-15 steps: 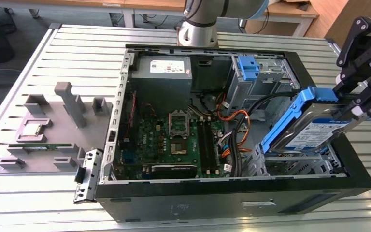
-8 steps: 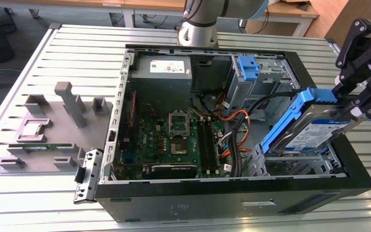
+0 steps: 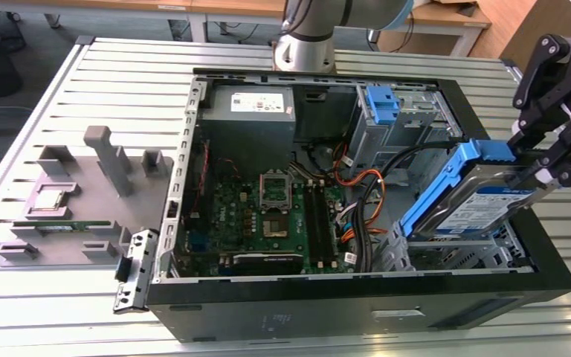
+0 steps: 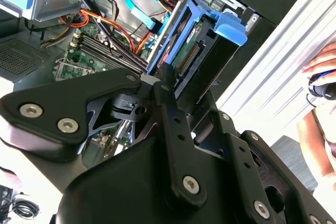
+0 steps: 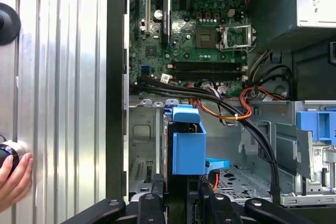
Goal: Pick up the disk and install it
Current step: 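Insert the disk into the insertion slot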
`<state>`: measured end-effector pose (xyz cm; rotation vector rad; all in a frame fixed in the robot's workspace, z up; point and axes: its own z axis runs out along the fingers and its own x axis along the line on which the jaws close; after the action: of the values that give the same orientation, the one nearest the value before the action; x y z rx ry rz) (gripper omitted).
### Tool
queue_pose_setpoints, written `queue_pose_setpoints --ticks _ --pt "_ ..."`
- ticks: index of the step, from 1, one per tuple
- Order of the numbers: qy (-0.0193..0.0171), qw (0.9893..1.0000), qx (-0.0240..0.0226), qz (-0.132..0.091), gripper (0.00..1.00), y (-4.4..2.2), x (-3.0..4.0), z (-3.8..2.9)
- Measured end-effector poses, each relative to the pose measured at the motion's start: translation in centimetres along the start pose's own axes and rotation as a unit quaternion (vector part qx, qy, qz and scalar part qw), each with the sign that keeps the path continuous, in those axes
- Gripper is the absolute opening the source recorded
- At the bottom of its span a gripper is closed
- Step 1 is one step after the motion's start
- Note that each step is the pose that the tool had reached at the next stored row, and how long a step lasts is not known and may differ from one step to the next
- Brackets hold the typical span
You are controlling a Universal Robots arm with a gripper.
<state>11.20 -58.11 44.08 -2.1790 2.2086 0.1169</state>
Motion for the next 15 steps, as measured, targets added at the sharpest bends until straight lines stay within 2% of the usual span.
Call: queue_pose_setpoints --ticks 7,15 --pt "0.0000 1.0000 0.0001 -0.001 0.35 -0.02 0.07 0.78" --pt "0.0000 1.0000 0.0001 -0.001 0.35 -0.06 0.22 2.17"
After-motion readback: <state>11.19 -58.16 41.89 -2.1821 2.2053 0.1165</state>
